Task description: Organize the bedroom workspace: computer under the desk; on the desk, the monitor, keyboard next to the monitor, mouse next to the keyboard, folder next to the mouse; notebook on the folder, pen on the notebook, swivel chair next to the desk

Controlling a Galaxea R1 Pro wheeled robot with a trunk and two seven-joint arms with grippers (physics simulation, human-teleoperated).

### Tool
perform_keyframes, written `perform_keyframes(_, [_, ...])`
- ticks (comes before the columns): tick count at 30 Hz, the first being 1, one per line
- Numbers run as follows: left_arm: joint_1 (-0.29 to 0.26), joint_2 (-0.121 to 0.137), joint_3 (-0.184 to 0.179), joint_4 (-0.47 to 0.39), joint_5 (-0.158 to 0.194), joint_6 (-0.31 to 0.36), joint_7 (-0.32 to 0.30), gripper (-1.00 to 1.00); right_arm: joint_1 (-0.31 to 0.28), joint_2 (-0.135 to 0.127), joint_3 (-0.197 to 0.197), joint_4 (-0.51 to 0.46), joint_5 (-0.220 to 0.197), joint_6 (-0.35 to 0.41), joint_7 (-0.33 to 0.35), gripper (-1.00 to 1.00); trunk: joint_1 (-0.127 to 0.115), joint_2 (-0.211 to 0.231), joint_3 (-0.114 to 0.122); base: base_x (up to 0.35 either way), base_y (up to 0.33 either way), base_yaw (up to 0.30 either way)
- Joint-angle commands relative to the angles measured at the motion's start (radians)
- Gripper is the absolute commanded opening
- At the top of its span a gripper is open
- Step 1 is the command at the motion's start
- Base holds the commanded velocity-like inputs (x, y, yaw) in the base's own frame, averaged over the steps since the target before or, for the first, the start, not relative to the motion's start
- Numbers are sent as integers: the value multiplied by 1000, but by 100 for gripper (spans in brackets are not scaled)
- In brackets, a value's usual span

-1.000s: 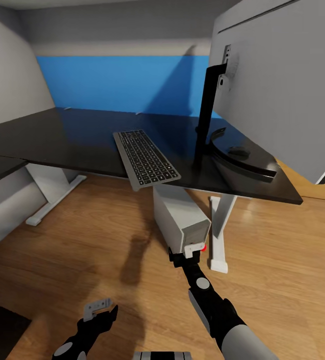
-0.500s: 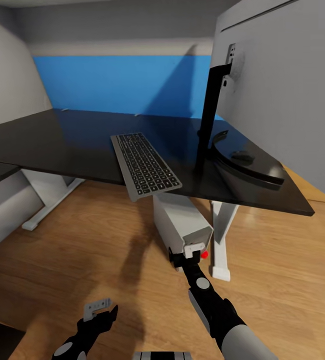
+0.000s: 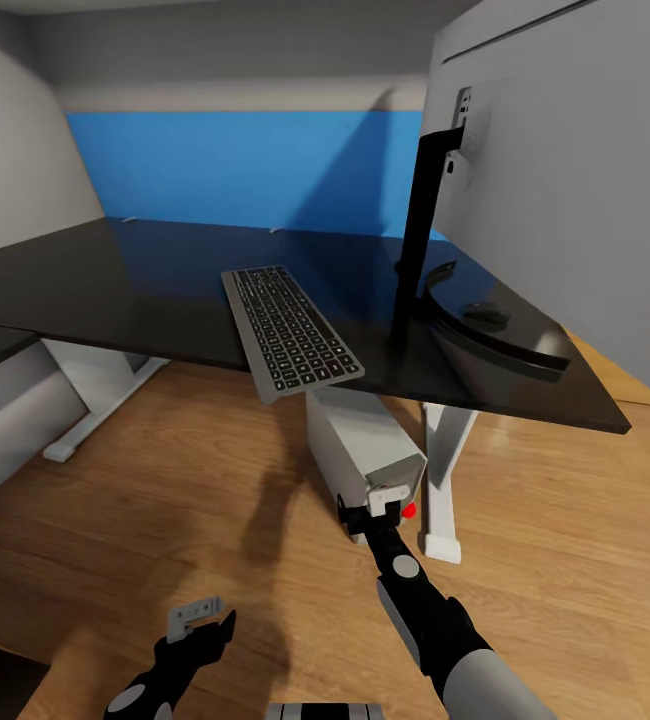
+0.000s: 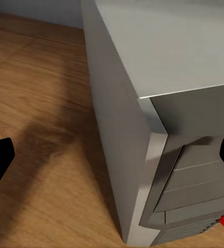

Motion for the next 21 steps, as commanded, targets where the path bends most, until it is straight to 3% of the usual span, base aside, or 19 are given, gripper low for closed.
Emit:
perform_keyframes(1, [0,-1,1,-2,10,6,3,100,-1,0,2,1,5,-2,-8,100,0,0,-1,1,0,0])
perform_keyframes(21, [0,-1,1,-2,11,6,3,100,-1,0,2,1,5,-2,-8,100,0,0,-1,0,0,0])
